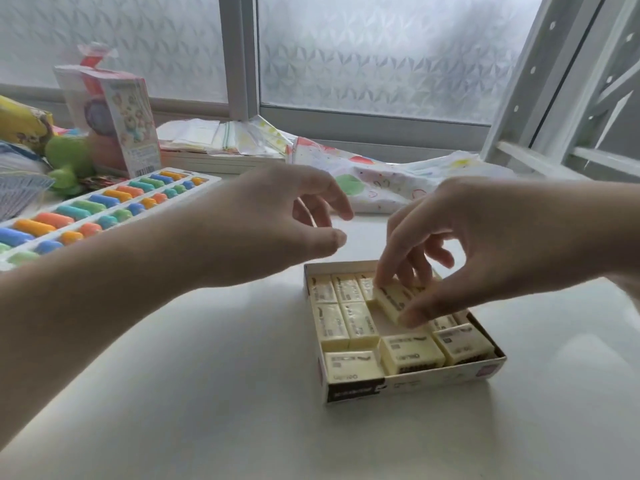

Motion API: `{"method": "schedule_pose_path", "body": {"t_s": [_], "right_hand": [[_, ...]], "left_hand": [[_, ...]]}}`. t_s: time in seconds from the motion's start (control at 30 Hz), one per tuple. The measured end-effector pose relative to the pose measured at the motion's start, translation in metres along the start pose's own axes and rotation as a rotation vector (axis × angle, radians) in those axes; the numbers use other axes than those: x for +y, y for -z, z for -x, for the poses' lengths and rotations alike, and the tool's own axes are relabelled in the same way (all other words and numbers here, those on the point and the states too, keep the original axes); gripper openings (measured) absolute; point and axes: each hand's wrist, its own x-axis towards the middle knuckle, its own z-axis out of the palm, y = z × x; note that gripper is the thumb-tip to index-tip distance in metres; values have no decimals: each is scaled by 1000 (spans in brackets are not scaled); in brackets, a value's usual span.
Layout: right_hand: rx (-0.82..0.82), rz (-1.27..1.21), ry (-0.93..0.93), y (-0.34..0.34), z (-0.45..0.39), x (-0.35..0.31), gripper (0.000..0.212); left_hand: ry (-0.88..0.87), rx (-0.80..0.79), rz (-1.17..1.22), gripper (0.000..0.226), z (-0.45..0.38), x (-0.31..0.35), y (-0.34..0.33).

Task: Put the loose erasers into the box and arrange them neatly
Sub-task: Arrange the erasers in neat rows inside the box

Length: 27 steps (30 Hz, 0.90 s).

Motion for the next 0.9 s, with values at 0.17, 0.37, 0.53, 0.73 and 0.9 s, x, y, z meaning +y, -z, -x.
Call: {"method": "schedule_pose_path", "body": {"t_s": [0.17, 0.37, 0.53, 0.73, 0.9], "right_hand": [[-56, -48, 4, 0, 0, 0, 34], [-60, -75, 8, -3, -3, -2, 29], [-37, -49, 10, -5, -2, -3, 19], [15, -19, 45, -6, -4, -3, 24], [155, -7, 6, 15, 8, 10, 23]], "left_hand": [[-22, -121, -42, 23, 1, 0, -5], [-61, -189, -95, 26, 2, -3, -9], [-77, -226, -78, 25, 3, -2, -10], [-86, -255, -42, 22, 3, -1, -12], [-74, -271, -26, 25, 2, -1, -12]]}}
